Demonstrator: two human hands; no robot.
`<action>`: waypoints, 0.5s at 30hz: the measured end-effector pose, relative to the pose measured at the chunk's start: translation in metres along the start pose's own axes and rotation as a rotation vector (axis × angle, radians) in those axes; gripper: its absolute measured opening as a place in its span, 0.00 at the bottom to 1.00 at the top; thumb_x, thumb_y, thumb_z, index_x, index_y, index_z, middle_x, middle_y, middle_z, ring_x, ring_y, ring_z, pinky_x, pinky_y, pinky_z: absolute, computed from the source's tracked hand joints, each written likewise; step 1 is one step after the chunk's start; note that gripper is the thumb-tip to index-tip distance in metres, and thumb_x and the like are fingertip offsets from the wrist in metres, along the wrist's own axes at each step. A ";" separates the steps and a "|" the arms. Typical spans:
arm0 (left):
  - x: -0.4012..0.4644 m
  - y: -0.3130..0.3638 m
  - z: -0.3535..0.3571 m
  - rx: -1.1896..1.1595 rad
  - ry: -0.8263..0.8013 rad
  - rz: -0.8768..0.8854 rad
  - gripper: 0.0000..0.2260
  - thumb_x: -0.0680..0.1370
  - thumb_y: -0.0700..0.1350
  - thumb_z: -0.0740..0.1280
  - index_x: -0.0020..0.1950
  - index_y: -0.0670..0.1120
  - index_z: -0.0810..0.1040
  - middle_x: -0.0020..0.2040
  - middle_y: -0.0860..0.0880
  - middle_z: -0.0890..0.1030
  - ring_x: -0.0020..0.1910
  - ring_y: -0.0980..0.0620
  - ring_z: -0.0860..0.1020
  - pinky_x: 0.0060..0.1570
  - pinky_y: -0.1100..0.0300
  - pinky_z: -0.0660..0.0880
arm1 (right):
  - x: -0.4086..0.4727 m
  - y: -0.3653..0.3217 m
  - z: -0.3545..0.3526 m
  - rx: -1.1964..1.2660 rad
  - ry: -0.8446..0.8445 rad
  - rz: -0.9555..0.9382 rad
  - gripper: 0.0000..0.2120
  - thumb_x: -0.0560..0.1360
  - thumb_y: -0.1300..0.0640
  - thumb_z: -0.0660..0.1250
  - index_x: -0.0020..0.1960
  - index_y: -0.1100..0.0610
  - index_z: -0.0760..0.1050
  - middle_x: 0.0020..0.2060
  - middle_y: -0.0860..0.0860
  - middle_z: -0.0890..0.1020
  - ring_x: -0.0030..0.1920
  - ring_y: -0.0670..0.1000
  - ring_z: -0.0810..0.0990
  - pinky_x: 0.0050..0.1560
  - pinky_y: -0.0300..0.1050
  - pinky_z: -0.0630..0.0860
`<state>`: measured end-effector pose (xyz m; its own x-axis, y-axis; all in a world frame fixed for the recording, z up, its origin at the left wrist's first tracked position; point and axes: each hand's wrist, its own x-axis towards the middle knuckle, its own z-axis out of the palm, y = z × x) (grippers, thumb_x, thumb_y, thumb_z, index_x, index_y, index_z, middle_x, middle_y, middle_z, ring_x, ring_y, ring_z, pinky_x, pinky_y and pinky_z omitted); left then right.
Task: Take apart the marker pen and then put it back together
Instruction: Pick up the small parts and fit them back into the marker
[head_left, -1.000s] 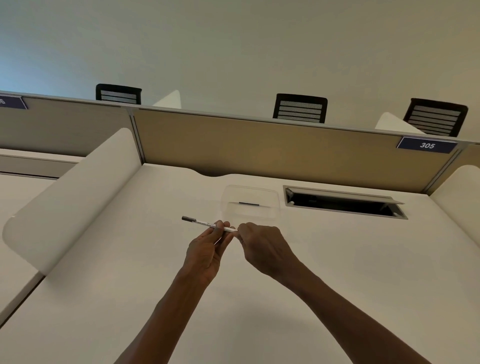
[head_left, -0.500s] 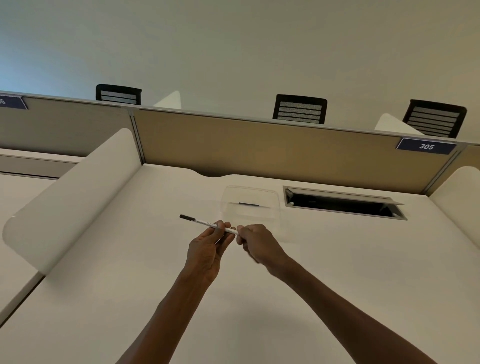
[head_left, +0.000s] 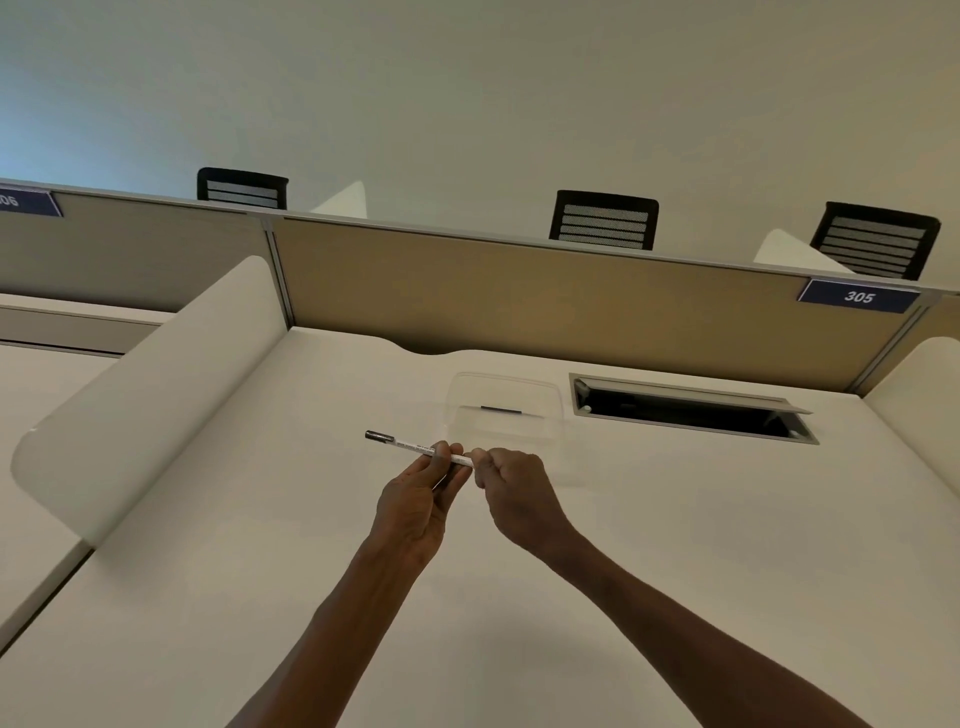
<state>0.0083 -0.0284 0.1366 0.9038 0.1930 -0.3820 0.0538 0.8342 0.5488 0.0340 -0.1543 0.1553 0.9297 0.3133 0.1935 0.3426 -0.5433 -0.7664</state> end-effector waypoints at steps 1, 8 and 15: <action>0.001 0.000 -0.001 0.002 -0.010 0.010 0.06 0.77 0.37 0.68 0.47 0.34 0.82 0.42 0.42 0.86 0.41 0.48 0.85 0.38 0.60 0.82 | 0.001 -0.003 0.001 0.186 -0.012 0.150 0.21 0.81 0.54 0.57 0.29 0.54 0.68 0.19 0.45 0.68 0.20 0.44 0.64 0.26 0.41 0.62; 0.003 0.002 0.002 0.061 -0.048 0.072 0.09 0.75 0.38 0.68 0.52 0.34 0.80 0.42 0.43 0.86 0.43 0.47 0.85 0.40 0.60 0.82 | 0.008 -0.016 -0.010 0.816 -0.186 0.694 0.18 0.80 0.55 0.56 0.32 0.55 0.68 0.21 0.46 0.62 0.20 0.45 0.56 0.20 0.36 0.55; 0.004 0.006 0.006 0.026 -0.003 0.034 0.07 0.78 0.37 0.67 0.51 0.33 0.80 0.42 0.41 0.86 0.41 0.47 0.86 0.36 0.61 0.81 | 0.005 -0.002 -0.011 -0.495 0.015 -0.254 0.17 0.82 0.49 0.54 0.41 0.57 0.72 0.31 0.50 0.75 0.30 0.52 0.73 0.30 0.47 0.68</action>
<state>0.0144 -0.0260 0.1427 0.9066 0.2193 -0.3607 0.0342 0.8135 0.5806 0.0391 -0.1602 0.1639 0.8101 0.4730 0.3465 0.5755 -0.7544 -0.3158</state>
